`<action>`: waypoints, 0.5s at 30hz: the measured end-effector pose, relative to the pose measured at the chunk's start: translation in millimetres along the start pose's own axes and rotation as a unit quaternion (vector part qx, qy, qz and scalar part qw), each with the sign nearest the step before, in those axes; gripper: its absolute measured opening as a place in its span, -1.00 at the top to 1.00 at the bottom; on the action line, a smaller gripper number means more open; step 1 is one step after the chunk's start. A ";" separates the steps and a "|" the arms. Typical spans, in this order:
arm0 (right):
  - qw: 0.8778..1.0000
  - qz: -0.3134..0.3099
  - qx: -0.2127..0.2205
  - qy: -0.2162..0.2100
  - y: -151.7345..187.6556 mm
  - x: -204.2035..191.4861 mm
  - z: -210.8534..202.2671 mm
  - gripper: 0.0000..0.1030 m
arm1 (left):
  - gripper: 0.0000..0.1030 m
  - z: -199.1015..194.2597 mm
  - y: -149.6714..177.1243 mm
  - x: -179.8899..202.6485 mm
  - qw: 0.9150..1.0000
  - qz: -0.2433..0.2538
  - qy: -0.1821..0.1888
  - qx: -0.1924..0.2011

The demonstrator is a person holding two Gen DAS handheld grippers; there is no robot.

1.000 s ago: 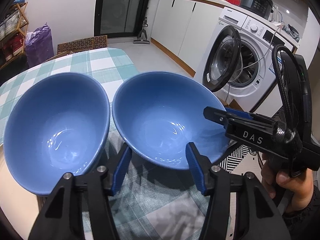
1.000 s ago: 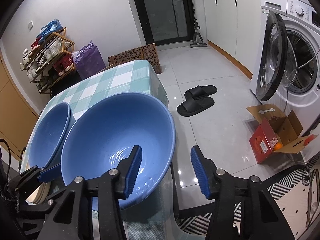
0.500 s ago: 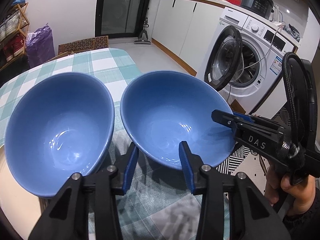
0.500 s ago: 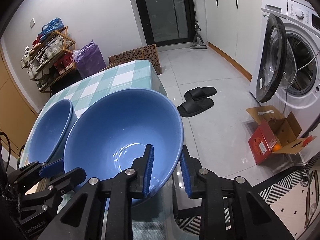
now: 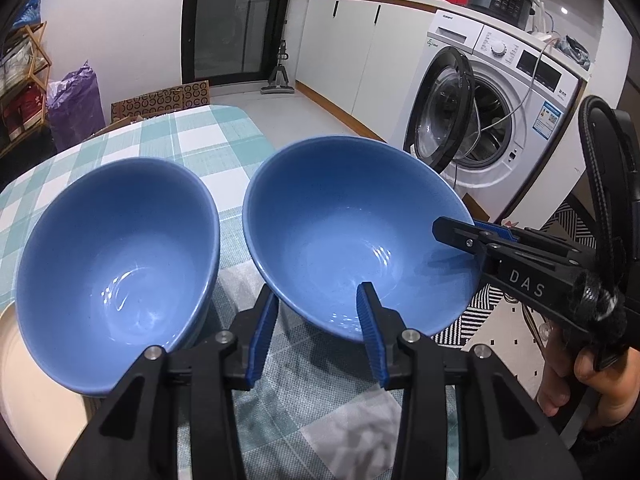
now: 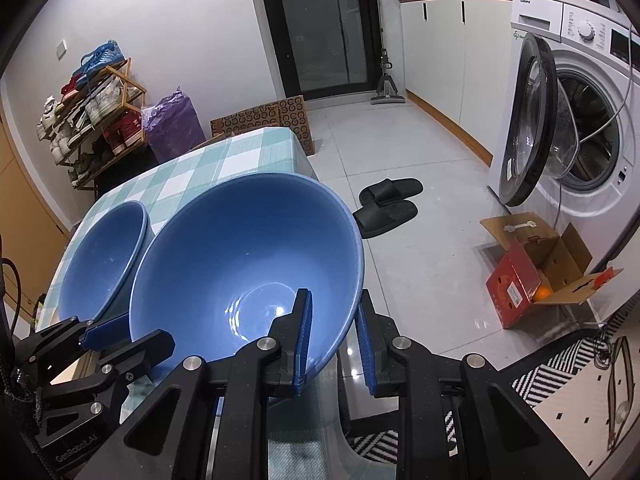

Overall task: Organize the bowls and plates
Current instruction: 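Lift the blue bowl with both grippers above the other blue bowl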

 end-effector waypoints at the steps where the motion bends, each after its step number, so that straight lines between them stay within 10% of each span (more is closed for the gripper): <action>1: 1.000 -0.001 0.001 0.001 0.3 0.1 -1.5 0.57 | 0.24 -0.2 0.4 0.3 1.000 0.000 0.000 0.000; 15: 1.000 -0.001 0.019 0.007 0.7 -1.0 -29.0 0.57 | 0.24 -18.5 0.5 5.4 1.000 0.012 0.003 0.016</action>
Point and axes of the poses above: each gripper's, at about its wrist camera, not at the fingertips, and z roughly the way its jaws point, x to its right, y to its underside, the point moved 2 cm from there along z, roughly the way its jaws point, and after that the axes turned 8 degrees about y, right-handed, at the moved point
